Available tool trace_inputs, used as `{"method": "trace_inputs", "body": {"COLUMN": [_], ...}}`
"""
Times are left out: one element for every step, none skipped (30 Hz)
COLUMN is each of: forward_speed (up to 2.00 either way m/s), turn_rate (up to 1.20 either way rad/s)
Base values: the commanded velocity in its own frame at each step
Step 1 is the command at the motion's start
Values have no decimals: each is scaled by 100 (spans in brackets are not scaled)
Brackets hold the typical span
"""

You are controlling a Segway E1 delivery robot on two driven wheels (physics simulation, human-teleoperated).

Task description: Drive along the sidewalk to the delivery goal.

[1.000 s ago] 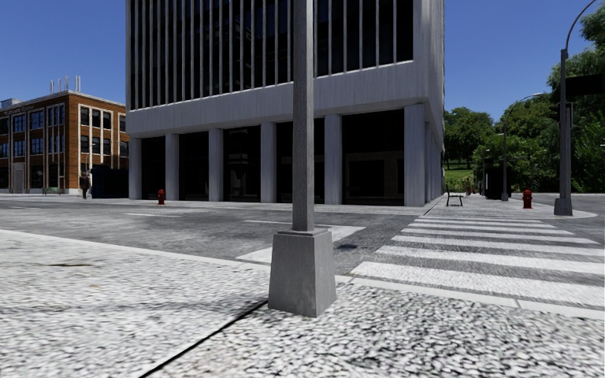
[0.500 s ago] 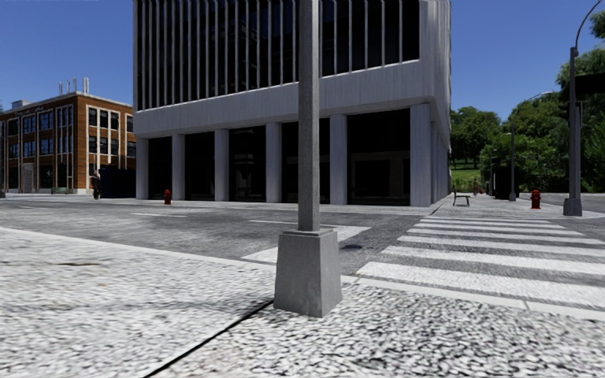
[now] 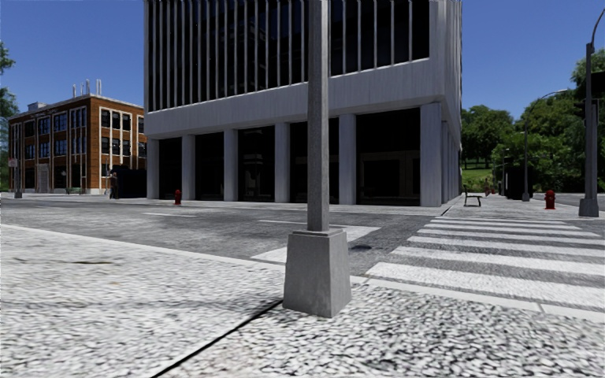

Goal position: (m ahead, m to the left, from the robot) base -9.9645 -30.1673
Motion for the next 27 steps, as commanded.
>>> {"method": "trace_inputs", "body": {"forward_speed": [0, 0, 0, 0, 0, 0, 0, 0, 0, 0, 0, 0, 0, 0, 0, 0, 0, 0, 0, 0, 0, 0, 0, 0, 0, 0, 0], "turn_rate": [0, 0, 0, 0, 0, 0, 0, 0, 0, 0, 0, 0, 0, 0, 0, 0, 0, 0, 0, 0, 0, 0, 0, 0, 10, 10, 25]}}
